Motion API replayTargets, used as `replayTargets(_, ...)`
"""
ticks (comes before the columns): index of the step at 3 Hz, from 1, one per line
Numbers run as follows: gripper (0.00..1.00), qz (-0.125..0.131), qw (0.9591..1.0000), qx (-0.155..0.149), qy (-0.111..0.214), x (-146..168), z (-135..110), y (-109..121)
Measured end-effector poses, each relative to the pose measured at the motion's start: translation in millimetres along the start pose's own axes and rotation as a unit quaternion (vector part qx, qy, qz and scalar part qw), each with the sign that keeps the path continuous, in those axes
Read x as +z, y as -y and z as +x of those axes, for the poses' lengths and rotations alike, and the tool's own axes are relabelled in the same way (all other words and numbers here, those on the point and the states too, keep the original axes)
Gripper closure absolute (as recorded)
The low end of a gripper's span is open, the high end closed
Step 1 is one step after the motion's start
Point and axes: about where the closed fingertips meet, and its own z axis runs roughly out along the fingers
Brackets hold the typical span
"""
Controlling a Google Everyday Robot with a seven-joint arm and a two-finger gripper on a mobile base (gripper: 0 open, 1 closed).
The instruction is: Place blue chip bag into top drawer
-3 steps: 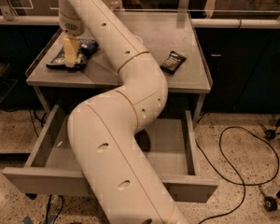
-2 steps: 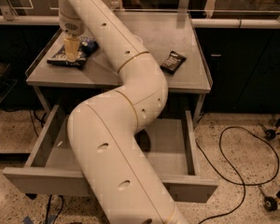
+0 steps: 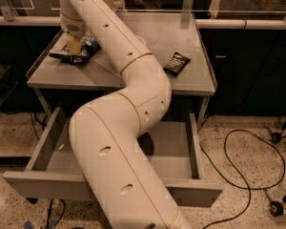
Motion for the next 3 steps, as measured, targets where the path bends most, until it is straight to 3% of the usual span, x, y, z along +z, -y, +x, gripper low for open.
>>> replayTargets(1, 1.0, 0.0, 1.0, 0.0, 0.0, 0.0, 0.0, 0.0)
replayTargets(2, 1.0, 0.011, 0.9999, -0.001, 0.011, 4.2, -6.6, 6.2)
replayTargets(3, 1.0, 0.041, 0.9991, -0.005, 0.012, -17.5, -15.8, 15.2)
